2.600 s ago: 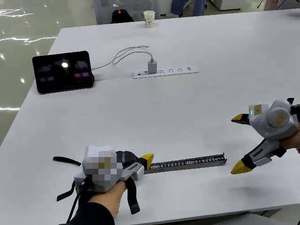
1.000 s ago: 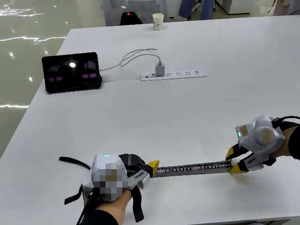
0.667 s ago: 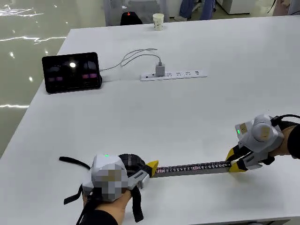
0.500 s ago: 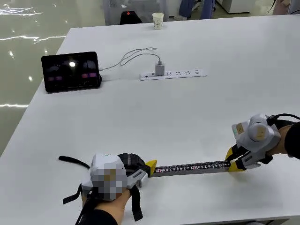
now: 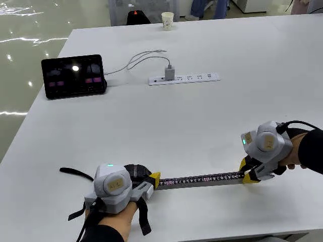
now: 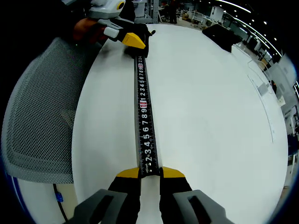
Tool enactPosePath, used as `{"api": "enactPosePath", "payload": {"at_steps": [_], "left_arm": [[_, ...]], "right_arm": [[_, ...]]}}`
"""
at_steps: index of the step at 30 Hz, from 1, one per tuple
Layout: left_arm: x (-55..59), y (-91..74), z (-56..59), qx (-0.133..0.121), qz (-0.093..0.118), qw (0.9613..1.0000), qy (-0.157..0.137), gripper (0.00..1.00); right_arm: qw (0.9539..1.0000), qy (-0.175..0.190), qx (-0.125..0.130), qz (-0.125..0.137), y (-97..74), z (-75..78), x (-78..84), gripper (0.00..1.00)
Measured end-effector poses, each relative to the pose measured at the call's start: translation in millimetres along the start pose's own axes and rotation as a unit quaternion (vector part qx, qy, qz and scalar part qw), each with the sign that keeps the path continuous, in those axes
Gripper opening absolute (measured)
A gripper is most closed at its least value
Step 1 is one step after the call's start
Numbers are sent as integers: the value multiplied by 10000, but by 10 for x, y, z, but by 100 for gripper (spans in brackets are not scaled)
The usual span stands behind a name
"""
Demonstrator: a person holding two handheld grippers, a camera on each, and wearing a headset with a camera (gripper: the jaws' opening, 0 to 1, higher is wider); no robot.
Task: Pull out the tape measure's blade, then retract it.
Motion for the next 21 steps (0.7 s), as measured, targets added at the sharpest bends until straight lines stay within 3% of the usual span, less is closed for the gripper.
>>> {"api": "enactPosePath", "payload": {"at_steps": [5, 9, 21], "left_arm": [[5, 0, 3, 12, -19, 10000, 16, 69], [58, 11, 17, 55, -193, 9998, 66, 66], [60, 11, 13, 69, -260, 9996, -101, 65]], "right_arm": [[10000, -7, 13, -61, 3, -14, -17, 11], [10000, 14, 22, -85, 4, -19, -21, 11], [9992, 388, -29, 134, 2, -1, -11, 11]]}}
Point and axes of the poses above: the centre of the closed fingertips' face, and the gripper's own axes: y roughly forward along the fingers, z roughly to its right, x roughly out of its underside, the point moved 3 cm from there along -y, roughly backward along the fingers, and after that the axes turned 5 degrees about y, right-handed, at the moved point
